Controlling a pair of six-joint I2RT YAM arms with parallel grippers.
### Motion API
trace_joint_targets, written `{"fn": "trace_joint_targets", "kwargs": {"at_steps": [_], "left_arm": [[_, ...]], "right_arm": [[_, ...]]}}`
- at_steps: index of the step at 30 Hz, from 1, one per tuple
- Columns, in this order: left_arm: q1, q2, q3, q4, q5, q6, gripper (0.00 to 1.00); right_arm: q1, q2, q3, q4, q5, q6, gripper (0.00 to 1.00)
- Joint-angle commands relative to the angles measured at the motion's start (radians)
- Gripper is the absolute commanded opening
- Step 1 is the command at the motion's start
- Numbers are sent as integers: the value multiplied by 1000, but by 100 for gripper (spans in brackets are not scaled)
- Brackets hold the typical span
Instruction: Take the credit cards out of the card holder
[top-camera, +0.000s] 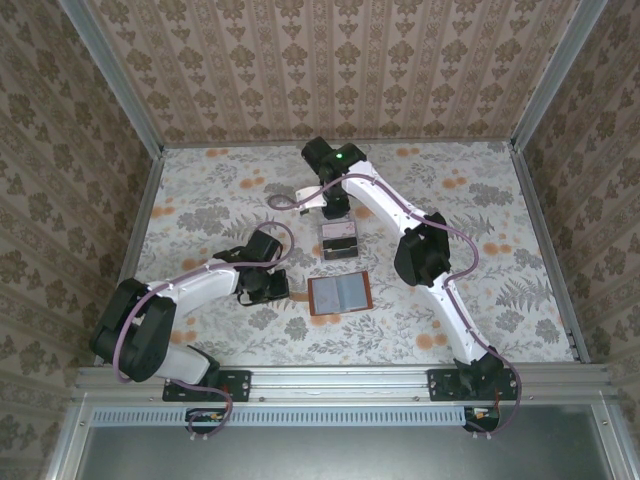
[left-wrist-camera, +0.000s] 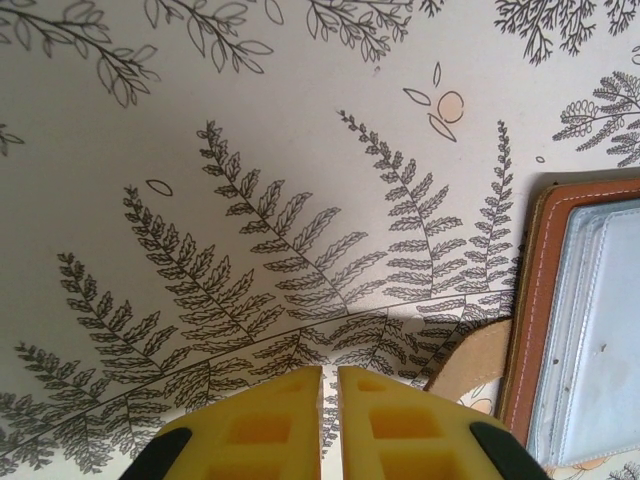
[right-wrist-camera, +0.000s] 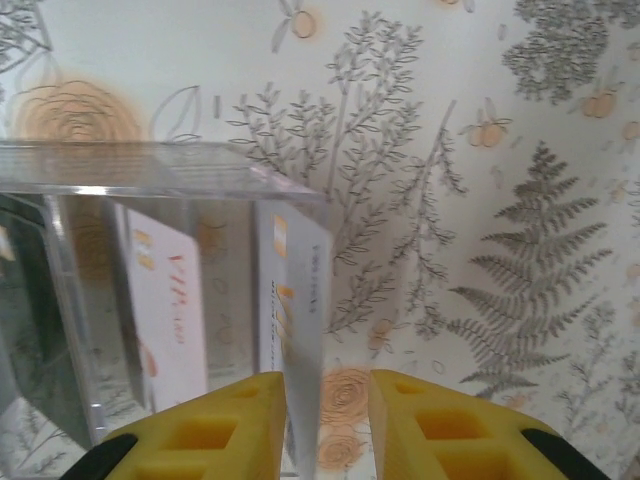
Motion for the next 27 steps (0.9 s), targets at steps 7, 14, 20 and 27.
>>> {"fn": "trace_joint_targets", "kwargs": {"at_steps": [7,14,20,27], "left_arm": [[8,-7,-8,-5,14,-1,14],[8,-13,-9,-7,16,-2,14],[8,-15,-13,-8,16,-4,14],[8,-15,-10,-10,19,-6,14]], "right_arm": [[4,-37,15,31,50,35,30],[2,-45,-24,90,64,41,31],[2,-39,-67,119,50,40,31],[4,-45,-70,113,51,46,31]]}}
